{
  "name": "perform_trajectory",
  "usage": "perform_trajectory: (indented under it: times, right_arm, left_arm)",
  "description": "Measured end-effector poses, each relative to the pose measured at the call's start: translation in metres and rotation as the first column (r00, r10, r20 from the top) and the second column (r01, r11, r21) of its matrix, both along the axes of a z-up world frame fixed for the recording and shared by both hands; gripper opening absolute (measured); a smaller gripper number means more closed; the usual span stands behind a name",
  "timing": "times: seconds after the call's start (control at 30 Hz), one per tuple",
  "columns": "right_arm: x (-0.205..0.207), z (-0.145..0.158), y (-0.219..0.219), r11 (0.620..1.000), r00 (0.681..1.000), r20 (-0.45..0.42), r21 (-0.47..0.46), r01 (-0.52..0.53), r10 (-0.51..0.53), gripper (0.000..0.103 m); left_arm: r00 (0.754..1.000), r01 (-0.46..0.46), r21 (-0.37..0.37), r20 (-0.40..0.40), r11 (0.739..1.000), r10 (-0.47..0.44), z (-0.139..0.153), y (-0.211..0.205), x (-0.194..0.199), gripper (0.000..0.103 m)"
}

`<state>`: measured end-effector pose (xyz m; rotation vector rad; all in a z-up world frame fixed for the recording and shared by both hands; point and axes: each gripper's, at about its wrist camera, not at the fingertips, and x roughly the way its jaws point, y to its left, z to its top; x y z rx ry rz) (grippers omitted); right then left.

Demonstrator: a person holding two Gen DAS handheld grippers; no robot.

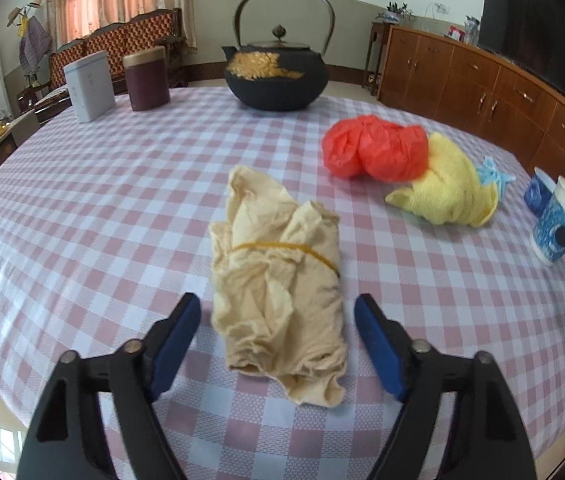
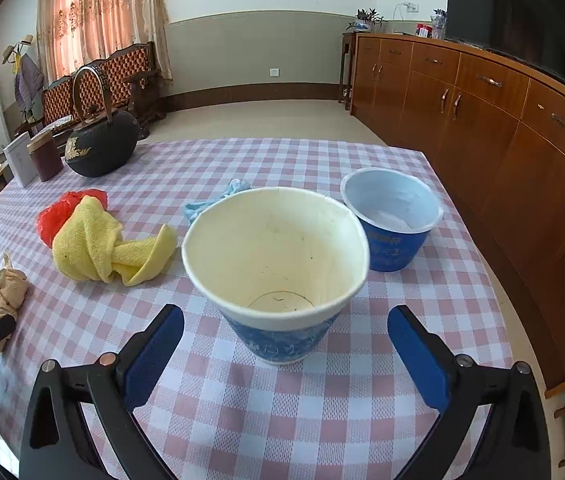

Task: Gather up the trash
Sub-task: 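Grasp the beige cloth with the left tool while the right tool grasps the blue-patterned paper cup, then carry the beige cloth and paper cup over the black bucket with both tools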

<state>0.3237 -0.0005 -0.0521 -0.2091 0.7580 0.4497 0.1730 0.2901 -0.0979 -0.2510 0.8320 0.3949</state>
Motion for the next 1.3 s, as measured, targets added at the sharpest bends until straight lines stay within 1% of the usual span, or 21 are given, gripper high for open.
perform_trajectory:
  times: [0.03,0.1,0.13,0.17,0.2,0.23,0.27,0.33,0.47,0.6,0.83,1.03,1.13,1.3]
  right_arm:
    - [0.001,-0.001,0.0,1.0,1.0,-0.002,-0.002,-0.001,0.001,0.095]
    - [0.004,-0.001,0.001,1.0,1.0,-0.01,-0.001,-0.004,0.004,0.089]
    - [0.006,-0.001,0.001,1.0,1.0,-0.01,-0.004,-0.002,0.002,0.089]
    - [0.007,-0.001,0.002,1.0,1.0,-0.011,-0.005,-0.003,0.003,0.086]
    - [0.008,-0.001,0.002,1.0,1.0,-0.015,-0.001,-0.007,0.007,0.071]
    - [0.009,-0.002,0.001,1.0,1.0,-0.024,0.005,-0.009,0.009,0.063]
    - [0.009,-0.001,0.0,1.0,1.0,-0.026,0.01,-0.007,0.008,0.063]
    - [0.006,0.001,-0.001,1.0,0.999,-0.029,0.021,-0.021,0.022,0.063]
    - [-0.006,0.009,-0.009,0.999,0.999,-0.009,0.035,-0.036,0.037,0.063]
    - [-0.023,0.022,-0.024,0.998,0.999,0.012,0.047,-0.048,0.047,0.063]
    - [-0.064,0.05,-0.077,0.997,0.998,0.066,0.071,-0.03,0.026,0.063]
    - [-0.091,0.071,-0.125,0.996,0.995,0.098,0.081,0.024,-0.031,0.063]
    - [-0.104,0.08,-0.152,0.994,0.991,0.113,0.09,0.056,-0.066,0.063]
    - [-0.123,0.086,-0.189,0.989,0.985,0.121,0.097,0.109,-0.121,0.063]
  left_arm:
    - [1.0,-0.001,0.008,0.004,1.0,0.0,0.0,-0.001,0.0,0.071]
    - [1.0,0.001,0.003,0.01,1.0,-0.001,0.001,0.001,0.0,0.057]
    - [1.0,0.002,0.003,0.008,1.0,-0.002,0.001,0.002,0.002,0.053]
    - [1.0,0.007,-0.001,0.008,1.0,-0.007,0.002,0.002,0.002,0.047]
    - [1.0,0.011,-0.004,0.01,1.0,-0.011,0.002,0.003,0.003,0.039]
    - [1.0,0.014,-0.004,0.015,1.0,-0.014,0.003,0.003,0.003,0.036]
    - [1.0,0.013,0.0,0.023,1.0,-0.013,0.006,0.003,0.002,0.03]
    - [0.999,0.016,0.006,0.04,1.0,-0.016,0.01,0.002,0.001,0.023]
    - [0.997,0.042,0.021,0.063,0.999,-0.044,0.019,-0.007,-0.001,0.02]
    - [0.992,0.082,0.029,0.089,0.996,-0.085,0.029,-0.024,-0.004,0.02]
    - [0.978,0.162,0.029,0.131,0.986,-0.165,0.048,-0.065,-0.012,0.02]
    - [0.958,0.244,0.028,0.146,0.969,-0.245,0.057,-0.11,-0.015,0.02]
    - [0.944,0.288,0.029,0.155,0.957,-0.289,0.063,-0.135,-0.017,0.02]
    - [0.914,0.368,0.037,0.171,0.929,-0.368,0.072,-0.177,-0.016,0.02]
